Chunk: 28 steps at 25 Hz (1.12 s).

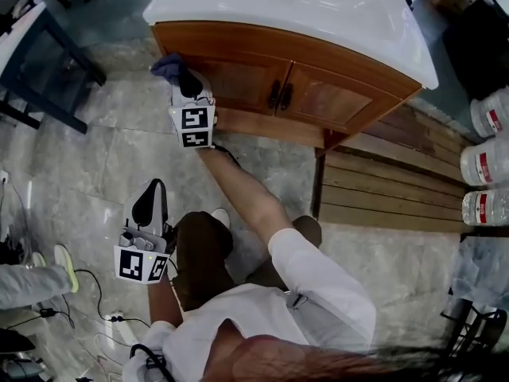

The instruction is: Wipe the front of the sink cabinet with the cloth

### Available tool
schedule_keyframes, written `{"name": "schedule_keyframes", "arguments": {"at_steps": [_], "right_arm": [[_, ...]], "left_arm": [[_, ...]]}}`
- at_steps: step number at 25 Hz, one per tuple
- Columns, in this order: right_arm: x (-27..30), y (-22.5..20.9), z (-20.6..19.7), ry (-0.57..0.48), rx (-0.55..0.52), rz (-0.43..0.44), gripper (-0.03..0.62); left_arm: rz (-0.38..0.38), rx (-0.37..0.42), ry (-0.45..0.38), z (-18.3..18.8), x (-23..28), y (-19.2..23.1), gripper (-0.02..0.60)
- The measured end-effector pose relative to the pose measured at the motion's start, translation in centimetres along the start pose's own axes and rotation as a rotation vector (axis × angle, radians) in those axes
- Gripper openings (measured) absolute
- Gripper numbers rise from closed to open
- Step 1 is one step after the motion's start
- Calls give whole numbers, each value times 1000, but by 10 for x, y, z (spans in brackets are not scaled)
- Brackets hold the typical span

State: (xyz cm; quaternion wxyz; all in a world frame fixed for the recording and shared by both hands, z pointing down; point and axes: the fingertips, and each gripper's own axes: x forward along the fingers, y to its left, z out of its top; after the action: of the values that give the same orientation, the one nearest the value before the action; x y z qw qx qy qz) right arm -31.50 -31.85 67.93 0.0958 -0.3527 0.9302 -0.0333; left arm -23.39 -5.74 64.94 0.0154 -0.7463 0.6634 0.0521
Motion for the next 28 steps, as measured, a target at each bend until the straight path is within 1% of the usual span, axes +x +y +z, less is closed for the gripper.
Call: {"name": "schedule_keyframes", "arguments": {"at_steps": [2,5,10,14,18,20,23,28], "right_arm": [[-3,-4,3,-16,-38,-17,52],[-19,-26,8,-33,-37,-101,51],[-74,-102,22,-41,-68,-283,51],[-128,-162,32,-40,-23,-420,51],[-177,-200,43,-60,16,-486,51],[-201,-228,47,-64,21,-525,51],[-235,-276,53,-57,-1,-590,51],[-293,-355,67,-39,-32,-718,51]], "left_arm": [[-3,-5,-1,-1,0,3,3],[-34,-9,-9,-3,5,0,3],[-89,-32,-22,-7,21,-7,2],[-157,-52,-31,-11,38,-24,3],[-211,-71,-36,-15,50,-41,3],[-234,-78,-36,-18,53,-49,2],[-257,-86,-31,-21,55,-57,3],[-271,-85,-24,-21,53,-65,2]]}}
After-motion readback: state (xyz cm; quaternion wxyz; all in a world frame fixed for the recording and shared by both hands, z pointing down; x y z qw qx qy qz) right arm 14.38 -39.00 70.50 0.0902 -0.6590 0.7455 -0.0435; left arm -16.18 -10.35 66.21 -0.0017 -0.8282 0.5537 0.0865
